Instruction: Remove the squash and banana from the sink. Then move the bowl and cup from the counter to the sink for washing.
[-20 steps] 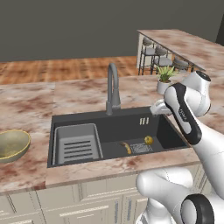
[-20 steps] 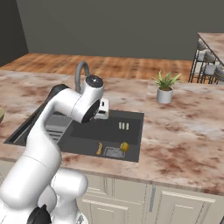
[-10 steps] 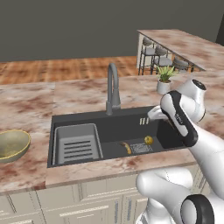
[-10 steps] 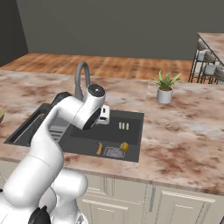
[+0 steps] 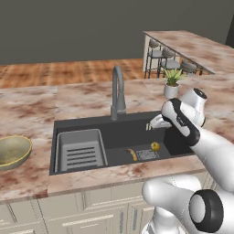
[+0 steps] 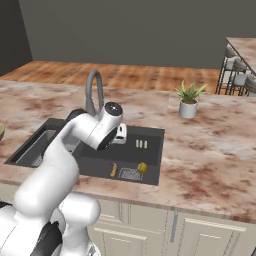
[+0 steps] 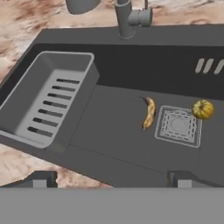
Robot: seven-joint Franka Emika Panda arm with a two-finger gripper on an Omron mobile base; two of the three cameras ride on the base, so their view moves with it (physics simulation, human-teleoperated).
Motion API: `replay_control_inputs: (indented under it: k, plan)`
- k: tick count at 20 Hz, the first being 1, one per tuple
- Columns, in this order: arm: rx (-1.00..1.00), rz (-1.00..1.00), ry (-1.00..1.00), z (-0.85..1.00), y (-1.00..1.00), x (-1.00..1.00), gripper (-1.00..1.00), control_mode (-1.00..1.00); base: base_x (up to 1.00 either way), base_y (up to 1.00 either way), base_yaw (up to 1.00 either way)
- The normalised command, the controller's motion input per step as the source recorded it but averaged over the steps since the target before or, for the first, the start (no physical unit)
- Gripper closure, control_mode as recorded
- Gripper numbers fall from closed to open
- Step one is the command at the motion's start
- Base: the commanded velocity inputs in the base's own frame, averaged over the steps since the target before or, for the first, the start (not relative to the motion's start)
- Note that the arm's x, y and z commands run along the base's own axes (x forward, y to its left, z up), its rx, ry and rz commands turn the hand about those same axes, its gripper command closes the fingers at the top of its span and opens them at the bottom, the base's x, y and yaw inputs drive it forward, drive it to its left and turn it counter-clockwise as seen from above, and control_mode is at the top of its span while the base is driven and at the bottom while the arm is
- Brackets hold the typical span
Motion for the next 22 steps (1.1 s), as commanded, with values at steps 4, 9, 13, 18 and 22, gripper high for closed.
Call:
replay_control_inputs:
  k: [4, 9, 13, 18, 22]
  plan:
    - [0.0, 0.07, 0.02, -0.26, 0.0, 0.33, -1.0, -1.0, 0.0, 0.0, 0.0]
    - [0.0, 0.04, 0.04, -0.23, 0.0, 0.26, -1.0, -1.0, 0.0, 0.0, 0.0]
    - [0.0, 0.01, 0.0, -0.23, 0.0, 0.19, -1.0, -1.0, 0.0, 0.0, 0.0]
    - [0.0, 0.0, 0.04, -0.23, 0.0, 0.22, -1.0, -1.0, 0.0, 0.0, 0.0]
    - [0.03, 0.0, 0.03, -0.26, 0.02, 0.2, -1.0, -1.0, 0.0, 0.0, 0.0]
